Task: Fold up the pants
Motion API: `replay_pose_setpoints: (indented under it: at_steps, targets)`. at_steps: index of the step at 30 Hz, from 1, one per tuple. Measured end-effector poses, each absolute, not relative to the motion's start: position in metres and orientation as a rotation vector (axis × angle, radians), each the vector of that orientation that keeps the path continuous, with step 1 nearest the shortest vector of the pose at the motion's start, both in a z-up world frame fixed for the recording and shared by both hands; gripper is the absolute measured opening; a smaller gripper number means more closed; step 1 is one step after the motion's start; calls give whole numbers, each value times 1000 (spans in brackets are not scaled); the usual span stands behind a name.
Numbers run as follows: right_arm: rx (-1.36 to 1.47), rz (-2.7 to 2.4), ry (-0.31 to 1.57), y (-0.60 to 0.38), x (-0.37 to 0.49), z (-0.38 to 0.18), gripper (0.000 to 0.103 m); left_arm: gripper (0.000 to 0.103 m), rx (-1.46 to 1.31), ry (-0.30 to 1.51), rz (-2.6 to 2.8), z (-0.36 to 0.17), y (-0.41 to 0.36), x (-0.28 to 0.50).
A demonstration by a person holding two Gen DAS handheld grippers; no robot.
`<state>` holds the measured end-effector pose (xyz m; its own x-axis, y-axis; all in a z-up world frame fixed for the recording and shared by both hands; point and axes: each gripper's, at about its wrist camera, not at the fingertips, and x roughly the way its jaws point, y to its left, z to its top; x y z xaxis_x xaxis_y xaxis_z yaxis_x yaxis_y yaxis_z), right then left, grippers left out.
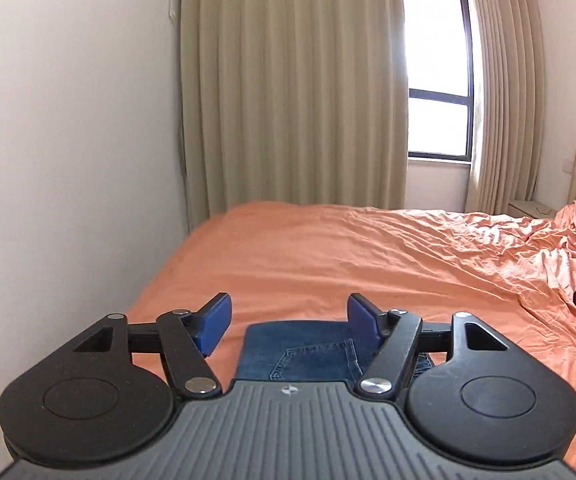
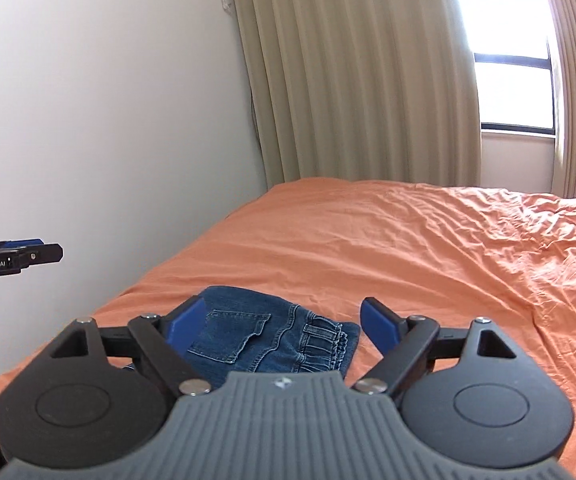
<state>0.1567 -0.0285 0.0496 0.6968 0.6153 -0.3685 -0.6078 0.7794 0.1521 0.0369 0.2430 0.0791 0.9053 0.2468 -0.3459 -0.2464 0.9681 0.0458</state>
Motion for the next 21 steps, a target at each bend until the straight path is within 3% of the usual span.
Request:
replay_pose_setpoints:
  at_steps: [1,4,10,21]
  targets:
    - [18,677,400,-33,146,51,81,93,15,325,266,82,235,28]
    - [15,660,346,-44,111,50,81,103,46,256,280,87,211,6]
    - [34,609,330,-46,66,25,81,103,173,216,382,68,172,-16]
    - [-42,525,448,-2,67,-52,81,103,13,444,404,-11,181,8]
